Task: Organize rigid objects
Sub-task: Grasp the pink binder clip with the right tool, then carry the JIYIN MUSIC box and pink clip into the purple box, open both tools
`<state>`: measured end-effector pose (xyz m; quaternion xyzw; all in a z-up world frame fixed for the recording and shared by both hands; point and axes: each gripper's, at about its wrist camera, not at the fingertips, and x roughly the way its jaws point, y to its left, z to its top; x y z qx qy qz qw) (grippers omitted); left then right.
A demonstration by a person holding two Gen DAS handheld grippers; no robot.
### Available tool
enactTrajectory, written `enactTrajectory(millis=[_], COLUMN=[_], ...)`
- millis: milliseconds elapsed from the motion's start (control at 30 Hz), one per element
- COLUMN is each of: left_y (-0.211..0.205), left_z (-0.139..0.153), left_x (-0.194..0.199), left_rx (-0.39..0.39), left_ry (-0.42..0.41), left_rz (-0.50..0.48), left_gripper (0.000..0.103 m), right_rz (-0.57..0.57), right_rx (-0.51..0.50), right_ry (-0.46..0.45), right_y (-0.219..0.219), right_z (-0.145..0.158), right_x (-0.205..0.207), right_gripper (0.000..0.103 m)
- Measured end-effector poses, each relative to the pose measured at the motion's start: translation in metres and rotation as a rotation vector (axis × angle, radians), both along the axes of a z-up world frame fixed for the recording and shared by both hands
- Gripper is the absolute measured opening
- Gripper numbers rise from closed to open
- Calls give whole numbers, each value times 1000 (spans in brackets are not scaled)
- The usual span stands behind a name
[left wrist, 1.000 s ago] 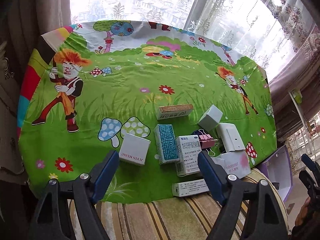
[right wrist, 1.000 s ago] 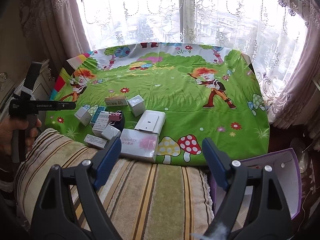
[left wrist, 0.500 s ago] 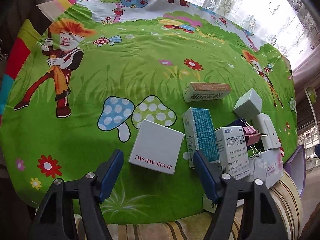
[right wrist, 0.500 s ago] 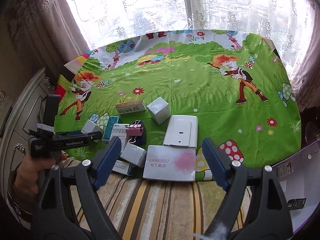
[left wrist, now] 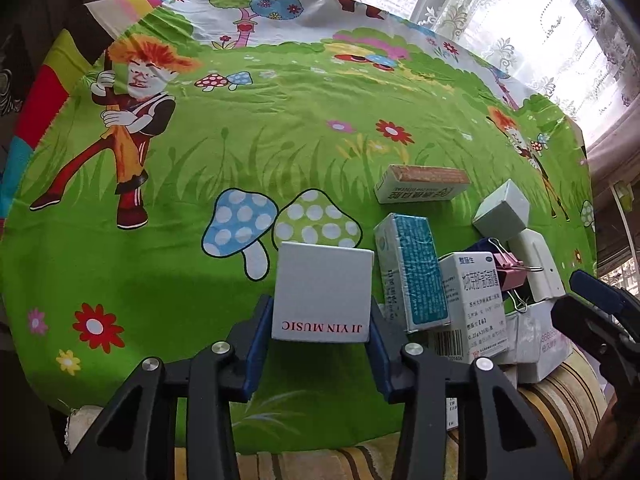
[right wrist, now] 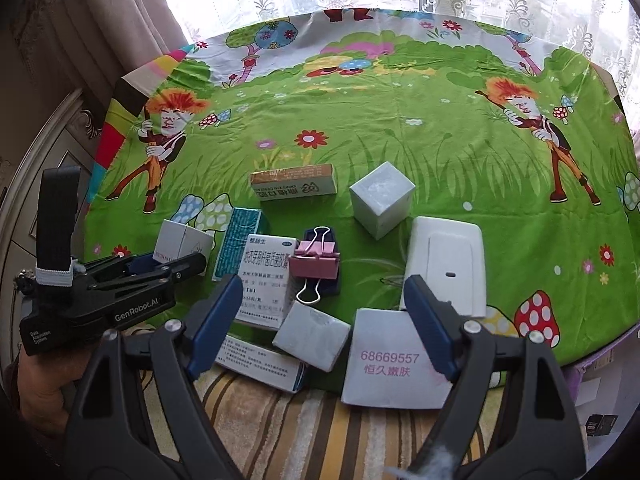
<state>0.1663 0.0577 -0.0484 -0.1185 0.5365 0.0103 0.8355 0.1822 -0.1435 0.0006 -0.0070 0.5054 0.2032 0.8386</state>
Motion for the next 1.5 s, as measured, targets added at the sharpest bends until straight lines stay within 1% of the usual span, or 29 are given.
enactTrajectory(millis=[167,267,333,467,567,633,700,767,800,1033,1333,1500], left_y=[2,1,0,0,1,1,1,0,0,2,3,-1], left_z=[1,1,1,0,0,0,0,0,0,2,16,30], left_x=[-3,-3,-2,-2,-2,-2,-2,-3,-3,-6,-14,-22], left_rx=[-7,-5,-5,-10,-11,-12,-14,-16,-17,-21,-8,-6], left_ry=[-6,-9,-11,-10,-10,-10,-10,-10,-10,-23,-79,-124], left_rz=[2,0,0,2,1,2,3,4,4,11,34,31], left_gripper=[44,44,44,44,44,44,44,44,44,44,44,44], right_rz=[-6,-17,-20,-26,-23,-18,-16,-21,-22,-30,-28,-22], right_rx=[-4,4,18,36,52,69,80,90,93,116,163,185], right_ry=[31,56,78,104,114,130,145,143,141,122,79,33], right_y=[9,12,13,13,12,13,12,11,10,3,-13,-25], right_z=[-9,-15,-19,-26,-28,-31,-34,-35,-34,-29,-13,2], right_x=[11,18,21,25,27,29,30,30,30,27,9,-6], right_gripper=[83,78,71,67,60,49,45,43,39,39,39,39])
